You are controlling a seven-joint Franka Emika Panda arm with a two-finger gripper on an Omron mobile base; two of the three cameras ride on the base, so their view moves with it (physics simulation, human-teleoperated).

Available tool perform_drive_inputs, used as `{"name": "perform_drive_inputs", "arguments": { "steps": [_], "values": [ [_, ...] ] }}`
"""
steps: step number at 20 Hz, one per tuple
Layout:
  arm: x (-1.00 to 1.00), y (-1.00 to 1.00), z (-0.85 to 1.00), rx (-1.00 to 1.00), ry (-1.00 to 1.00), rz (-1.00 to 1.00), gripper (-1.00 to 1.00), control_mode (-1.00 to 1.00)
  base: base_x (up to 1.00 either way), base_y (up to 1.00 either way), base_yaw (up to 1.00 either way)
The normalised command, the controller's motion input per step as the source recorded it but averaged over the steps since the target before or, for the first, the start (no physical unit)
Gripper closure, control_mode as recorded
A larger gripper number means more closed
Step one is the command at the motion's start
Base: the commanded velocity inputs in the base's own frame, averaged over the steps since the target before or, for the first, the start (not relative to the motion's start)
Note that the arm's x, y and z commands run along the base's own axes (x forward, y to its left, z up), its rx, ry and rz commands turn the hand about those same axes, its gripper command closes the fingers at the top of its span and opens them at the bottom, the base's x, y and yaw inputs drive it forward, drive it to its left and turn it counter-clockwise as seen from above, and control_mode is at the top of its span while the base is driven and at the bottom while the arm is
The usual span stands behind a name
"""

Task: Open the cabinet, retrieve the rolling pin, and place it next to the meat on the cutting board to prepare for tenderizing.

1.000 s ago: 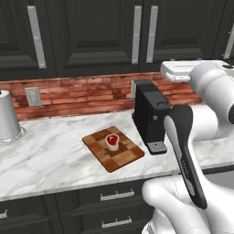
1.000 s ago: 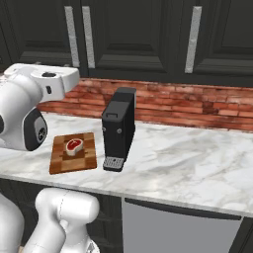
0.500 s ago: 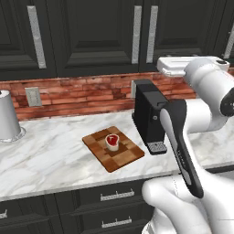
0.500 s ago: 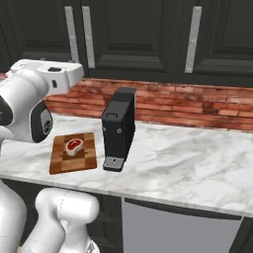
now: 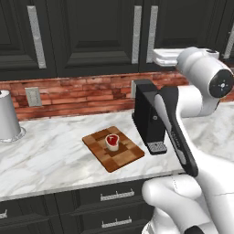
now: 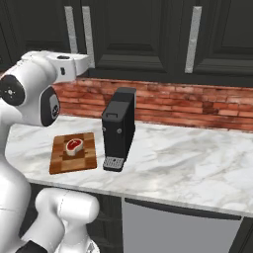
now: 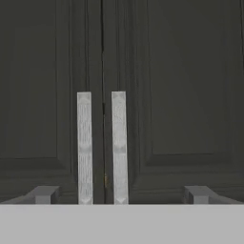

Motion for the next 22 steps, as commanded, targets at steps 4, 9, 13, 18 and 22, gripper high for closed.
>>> {"name": "perform_drive_inputs", "arguments": {
  "steps": [4,9,13,18,22],
  "values": [
    [0.53,0.00,0.00,0.00,0.08,0.00,-1.00,-1.00,0.00,0.00,0.00],
    [0.64,0.00,0.00,0.00,0.09,0.00,-1.00,-1.00,0.00,0.00,0.00],
    [0.60,0.00,0.00,0.00,0.08,0.00,-1.00,-1.00,0.00,0.00,0.00],
    [0.59,0.00,0.00,0.00,0.08,0.00,-1.00,-1.00,0.00,0.00,0.00],
    [0.61,0.00,0.00,0.00,0.08,0.00,-1.00,-1.00,0.00,0.00,0.00]
  ]
}}
